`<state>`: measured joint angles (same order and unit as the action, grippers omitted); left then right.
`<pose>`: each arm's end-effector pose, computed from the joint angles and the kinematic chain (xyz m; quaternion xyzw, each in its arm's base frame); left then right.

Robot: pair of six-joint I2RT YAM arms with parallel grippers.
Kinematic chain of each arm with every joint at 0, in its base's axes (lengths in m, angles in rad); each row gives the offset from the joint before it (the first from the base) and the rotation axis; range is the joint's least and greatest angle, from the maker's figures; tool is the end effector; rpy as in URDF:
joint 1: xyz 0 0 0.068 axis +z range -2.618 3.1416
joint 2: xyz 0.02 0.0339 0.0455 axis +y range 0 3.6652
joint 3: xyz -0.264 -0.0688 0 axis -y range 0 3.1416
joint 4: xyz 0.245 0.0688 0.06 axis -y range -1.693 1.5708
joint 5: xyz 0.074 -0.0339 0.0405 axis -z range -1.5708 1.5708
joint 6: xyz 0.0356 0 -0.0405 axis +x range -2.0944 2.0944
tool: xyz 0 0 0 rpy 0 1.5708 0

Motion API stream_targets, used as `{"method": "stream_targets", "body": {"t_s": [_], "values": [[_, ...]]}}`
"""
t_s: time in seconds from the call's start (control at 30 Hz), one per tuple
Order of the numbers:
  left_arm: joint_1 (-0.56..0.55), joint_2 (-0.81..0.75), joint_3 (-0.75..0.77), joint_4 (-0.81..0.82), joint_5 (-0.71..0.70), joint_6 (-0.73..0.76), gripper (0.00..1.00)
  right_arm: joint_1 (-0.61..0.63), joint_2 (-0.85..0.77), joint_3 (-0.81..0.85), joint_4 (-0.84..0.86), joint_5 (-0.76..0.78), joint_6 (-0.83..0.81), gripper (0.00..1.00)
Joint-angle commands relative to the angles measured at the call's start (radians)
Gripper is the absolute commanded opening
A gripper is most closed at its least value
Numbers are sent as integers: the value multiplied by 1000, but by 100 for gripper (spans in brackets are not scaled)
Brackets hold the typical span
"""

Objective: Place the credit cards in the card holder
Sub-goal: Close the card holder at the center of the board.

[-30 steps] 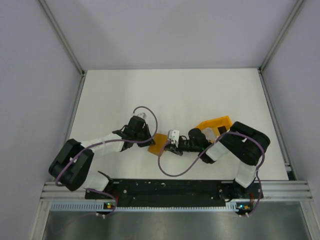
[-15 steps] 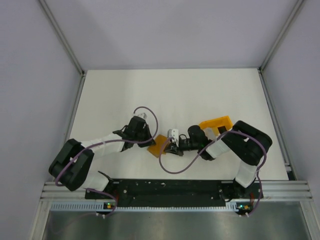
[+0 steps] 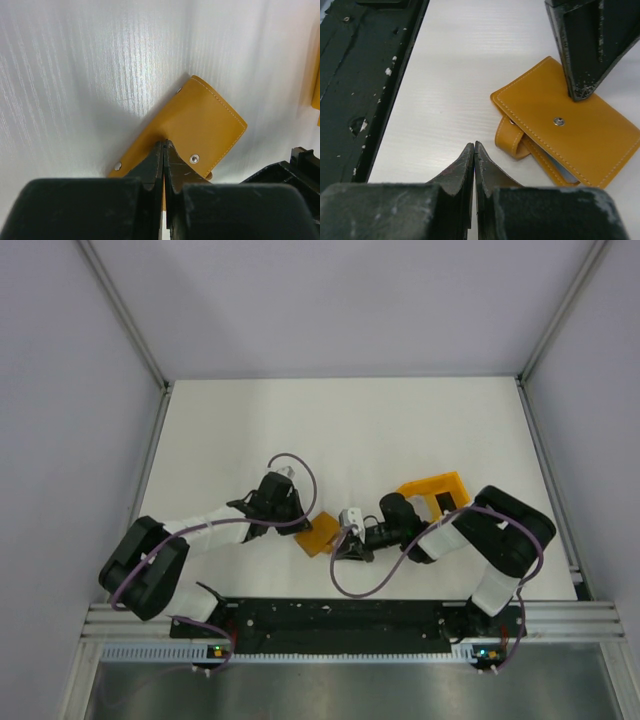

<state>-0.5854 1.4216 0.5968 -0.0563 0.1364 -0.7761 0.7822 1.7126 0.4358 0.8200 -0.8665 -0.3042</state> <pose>0.2146 -0.1480 0.1511 -0.0665 0.9369 -0.2621 0.2217 0.1744 0.2115 0.1149 -0.5882 0.5448 0.4598 0.3818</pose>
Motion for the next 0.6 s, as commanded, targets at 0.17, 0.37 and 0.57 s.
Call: {"method": "stream_targets", "body": {"t_s": [0.17, 0.37, 0.57], "values": [[6, 42, -23, -77, -100, 34, 0, -6, -27, -2, 30, 75, 68, 27], [6, 34, -31, -65, -86, 40, 0, -17, -13, -6, 102, 135, 114, 46], [6, 30, -31, -60, -75, 41, 0, -17, 25, 24, 82, 121, 137, 46]]}}
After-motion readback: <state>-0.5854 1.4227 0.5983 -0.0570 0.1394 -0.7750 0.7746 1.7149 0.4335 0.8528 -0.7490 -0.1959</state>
